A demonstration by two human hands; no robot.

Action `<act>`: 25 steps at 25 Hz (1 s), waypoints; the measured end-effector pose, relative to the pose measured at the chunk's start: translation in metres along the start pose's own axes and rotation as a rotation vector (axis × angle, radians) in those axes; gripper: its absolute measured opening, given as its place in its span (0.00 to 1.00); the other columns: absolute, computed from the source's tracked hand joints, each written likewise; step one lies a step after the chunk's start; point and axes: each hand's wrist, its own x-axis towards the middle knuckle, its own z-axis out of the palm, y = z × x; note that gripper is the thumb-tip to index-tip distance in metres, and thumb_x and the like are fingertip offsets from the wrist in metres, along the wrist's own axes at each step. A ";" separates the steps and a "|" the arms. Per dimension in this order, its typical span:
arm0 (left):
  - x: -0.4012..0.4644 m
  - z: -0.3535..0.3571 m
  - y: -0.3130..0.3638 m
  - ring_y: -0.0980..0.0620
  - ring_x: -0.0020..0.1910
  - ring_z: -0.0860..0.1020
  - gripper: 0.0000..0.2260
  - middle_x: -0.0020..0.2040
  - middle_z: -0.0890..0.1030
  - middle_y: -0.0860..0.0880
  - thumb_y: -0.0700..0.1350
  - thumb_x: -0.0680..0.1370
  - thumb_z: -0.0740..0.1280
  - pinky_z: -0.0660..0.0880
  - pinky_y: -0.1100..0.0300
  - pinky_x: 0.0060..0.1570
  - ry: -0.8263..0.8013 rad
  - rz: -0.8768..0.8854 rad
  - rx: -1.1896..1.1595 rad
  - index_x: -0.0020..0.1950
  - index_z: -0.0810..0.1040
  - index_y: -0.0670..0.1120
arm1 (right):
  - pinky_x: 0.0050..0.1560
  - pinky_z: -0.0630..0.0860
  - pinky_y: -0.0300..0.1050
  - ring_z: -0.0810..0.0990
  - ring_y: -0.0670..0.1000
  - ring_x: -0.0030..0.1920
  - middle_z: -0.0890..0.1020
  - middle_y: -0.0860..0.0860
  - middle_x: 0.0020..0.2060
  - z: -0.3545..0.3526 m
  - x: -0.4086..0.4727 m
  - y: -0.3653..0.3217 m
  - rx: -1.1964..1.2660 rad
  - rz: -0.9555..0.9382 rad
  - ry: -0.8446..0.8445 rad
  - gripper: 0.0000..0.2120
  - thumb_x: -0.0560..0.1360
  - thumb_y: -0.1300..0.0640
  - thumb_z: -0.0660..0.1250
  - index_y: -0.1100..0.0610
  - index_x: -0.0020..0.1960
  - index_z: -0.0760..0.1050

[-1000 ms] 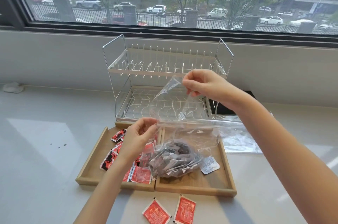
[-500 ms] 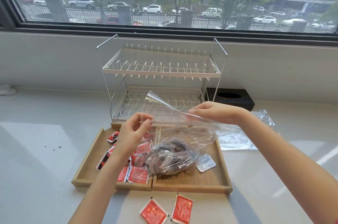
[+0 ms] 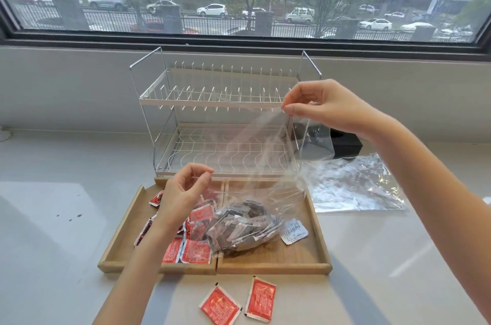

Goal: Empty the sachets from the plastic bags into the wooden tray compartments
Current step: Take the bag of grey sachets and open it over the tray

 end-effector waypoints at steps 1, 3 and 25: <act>0.000 0.001 0.001 0.63 0.32 0.77 0.05 0.37 0.78 0.49 0.39 0.75 0.63 0.74 0.72 0.35 0.009 0.006 -0.004 0.43 0.77 0.48 | 0.50 0.73 0.27 0.78 0.37 0.41 0.81 0.46 0.41 0.002 -0.001 0.005 -0.032 -0.004 0.038 0.04 0.74 0.57 0.66 0.53 0.47 0.79; 0.000 0.000 0.002 0.62 0.31 0.79 0.04 0.38 0.79 0.49 0.39 0.75 0.63 0.75 0.73 0.33 0.022 0.012 -0.018 0.46 0.76 0.46 | 0.54 0.72 0.31 0.78 0.41 0.49 0.81 0.45 0.48 0.005 -0.002 0.022 -0.056 0.012 0.173 0.08 0.75 0.56 0.63 0.53 0.54 0.77; -0.014 -0.005 -0.073 0.52 0.67 0.68 0.38 0.66 0.69 0.52 0.57 0.66 0.71 0.66 0.54 0.65 -0.183 -0.303 0.187 0.71 0.59 0.50 | 0.32 0.72 0.29 0.79 0.40 0.39 0.79 0.50 0.50 0.184 -0.080 0.133 0.426 0.689 0.114 0.17 0.75 0.66 0.59 0.56 0.63 0.69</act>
